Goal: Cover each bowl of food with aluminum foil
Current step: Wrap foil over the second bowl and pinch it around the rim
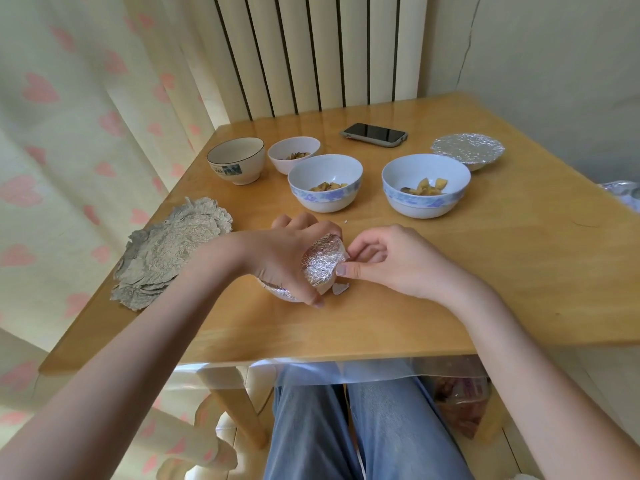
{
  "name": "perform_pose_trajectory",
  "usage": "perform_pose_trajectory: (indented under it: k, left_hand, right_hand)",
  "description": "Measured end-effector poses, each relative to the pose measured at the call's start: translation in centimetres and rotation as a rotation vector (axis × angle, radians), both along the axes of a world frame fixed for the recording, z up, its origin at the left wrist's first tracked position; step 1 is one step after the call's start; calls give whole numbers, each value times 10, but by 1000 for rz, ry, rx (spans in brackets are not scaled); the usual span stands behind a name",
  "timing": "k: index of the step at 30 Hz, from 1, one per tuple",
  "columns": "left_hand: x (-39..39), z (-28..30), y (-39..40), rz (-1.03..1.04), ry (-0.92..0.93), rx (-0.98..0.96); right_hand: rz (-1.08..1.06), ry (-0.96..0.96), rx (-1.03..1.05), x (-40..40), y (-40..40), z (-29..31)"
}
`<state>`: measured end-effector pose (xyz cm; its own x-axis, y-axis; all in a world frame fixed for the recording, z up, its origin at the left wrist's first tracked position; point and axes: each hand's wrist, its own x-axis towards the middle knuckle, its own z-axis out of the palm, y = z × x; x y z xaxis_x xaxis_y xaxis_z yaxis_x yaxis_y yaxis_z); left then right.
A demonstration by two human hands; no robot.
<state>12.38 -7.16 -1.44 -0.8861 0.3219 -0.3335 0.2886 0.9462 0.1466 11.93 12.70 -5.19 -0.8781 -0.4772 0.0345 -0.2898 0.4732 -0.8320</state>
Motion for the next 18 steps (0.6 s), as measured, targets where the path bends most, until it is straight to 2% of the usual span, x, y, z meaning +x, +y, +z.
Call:
perform_pose_trajectory:
  k: [18]
  left_hand:
    - [-2, 4, 4, -7, -77, -97]
  right_hand:
    - [219, -2, -43, -46, -2, -7]
